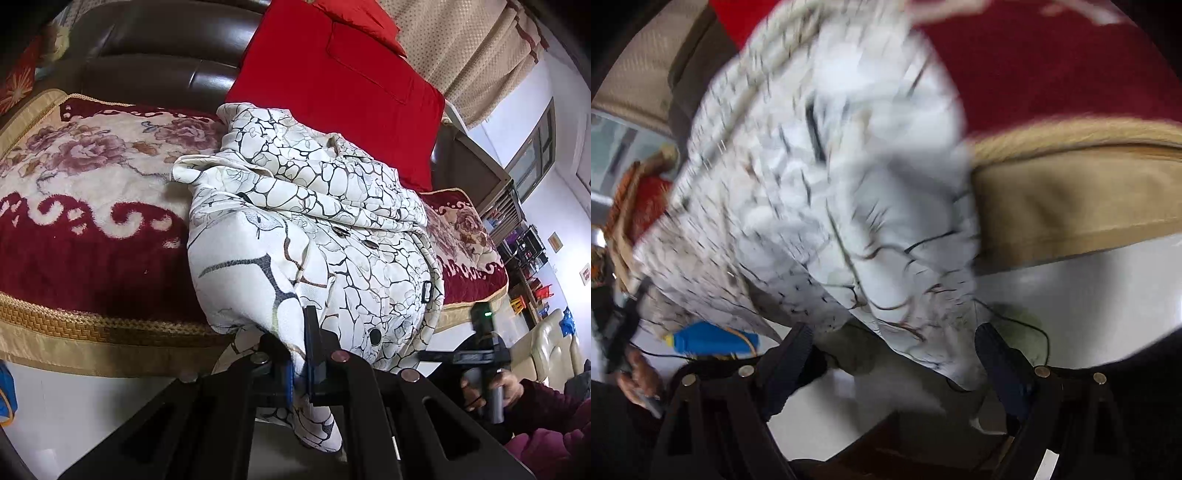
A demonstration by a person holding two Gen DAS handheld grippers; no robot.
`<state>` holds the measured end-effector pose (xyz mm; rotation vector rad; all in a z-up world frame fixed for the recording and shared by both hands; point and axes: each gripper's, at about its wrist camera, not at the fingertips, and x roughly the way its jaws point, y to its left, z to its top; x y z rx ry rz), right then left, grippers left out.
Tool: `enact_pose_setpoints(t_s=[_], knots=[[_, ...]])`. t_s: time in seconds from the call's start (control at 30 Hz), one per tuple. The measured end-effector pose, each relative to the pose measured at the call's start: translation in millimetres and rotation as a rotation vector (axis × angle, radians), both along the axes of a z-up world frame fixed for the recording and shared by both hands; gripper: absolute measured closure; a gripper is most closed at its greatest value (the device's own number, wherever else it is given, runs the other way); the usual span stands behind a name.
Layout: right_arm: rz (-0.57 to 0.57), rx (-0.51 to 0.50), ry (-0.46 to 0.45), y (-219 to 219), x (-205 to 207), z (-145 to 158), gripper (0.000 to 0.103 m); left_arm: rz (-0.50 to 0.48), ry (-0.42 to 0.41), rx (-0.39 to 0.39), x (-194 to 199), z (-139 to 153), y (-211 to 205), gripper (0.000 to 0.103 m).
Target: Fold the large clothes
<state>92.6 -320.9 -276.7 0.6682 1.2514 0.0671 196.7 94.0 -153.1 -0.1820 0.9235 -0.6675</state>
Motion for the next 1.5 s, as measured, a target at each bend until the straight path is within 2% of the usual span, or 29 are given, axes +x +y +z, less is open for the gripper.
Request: enact_pose_setpoints(t_s=[0.07, 0.1, 0.13, 0.17, 0.2, 0.3, 0.4, 0.47, 0.57, 0.77, 0.9, 1.07, 1.17, 1.3, 1.4, 1.47, 1.5], knots=[[0.027, -0.062, 0.008, 15, 13, -12, 0.012, 0.000, 0.004, 0.000, 0, 0, 0, 0.098], [0.041, -0.094, 0.008, 21, 17, -16, 0.018, 0.001, 0.005, 0.001, 0, 0, 1, 0.098], [0.059, -0.120, 0.015, 26, 21, -20, 0.055, 0.002, 0.005, 0.002, 0, 0, 1, 0.098], [0.079, -0.134, 0.031, 30, 22, -23, 0.079, 0.004, 0.006, 0.003, 0, 1, 2, 0.098], [0.086, -0.126, 0.039, 32, 23, -23, 0.099, 0.006, 0.005, 0.004, -1, 1, 3, 0.098], [0.064, 0.019, -0.033, 26, 13, 0, 0.099, 0.008, -0.004, 0.016, -3, 5, 3, 0.098], [0.094, 0.109, -0.168, 27, 2, 45, 0.099, 0.005, -0.022, 0.060, -5, 12, -2, 0.098], [0.118, 0.146, -0.269, 28, 0, 79, 0.099, -0.002, -0.047, 0.094, -8, 20, -8, 0.098], [0.090, 0.204, -0.369, 16, 6, 115, 0.099, -0.010, -0.088, 0.117, -12, 33, -17, 0.098], [0.046, 0.210, -0.489, 9, 31, 156, 0.099, -0.004, -0.137, 0.124, -10, 55, -23, 0.098], [0.021, 0.201, -0.516, 7, 51, 168, 0.099, 0.000, -0.149, 0.136, -2, 65, -27, 0.098], [-0.031, 0.200, -0.558, -19, 79, 180, 0.100, -0.002, -0.165, 0.146, 19, 79, -34, 0.098], [-0.093, 0.208, -0.590, -42, 99, 191, 0.100, 0.004, -0.163, 0.121, 50, 94, -37, 0.098], [-0.273, 0.218, -0.645, -92, 135, 199, 0.100, 0.069, -0.146, 0.062, 114, 111, -40, 0.098], [-0.445, 0.275, -0.611, -138, 168, 177, 0.100, 0.149, -0.141, 0.035, 166, 113, -43, 0.098], [-0.517, 0.324, -0.484, -158, 196, 142, 0.100, 0.213, -0.075, 0.011, 206, 98, -47, 0.097], [-0.555, 0.360, -0.446, -163, 202, 127, 0.095, 0.249, -0.024, -0.008, 225, 83, -49, 0.097]])
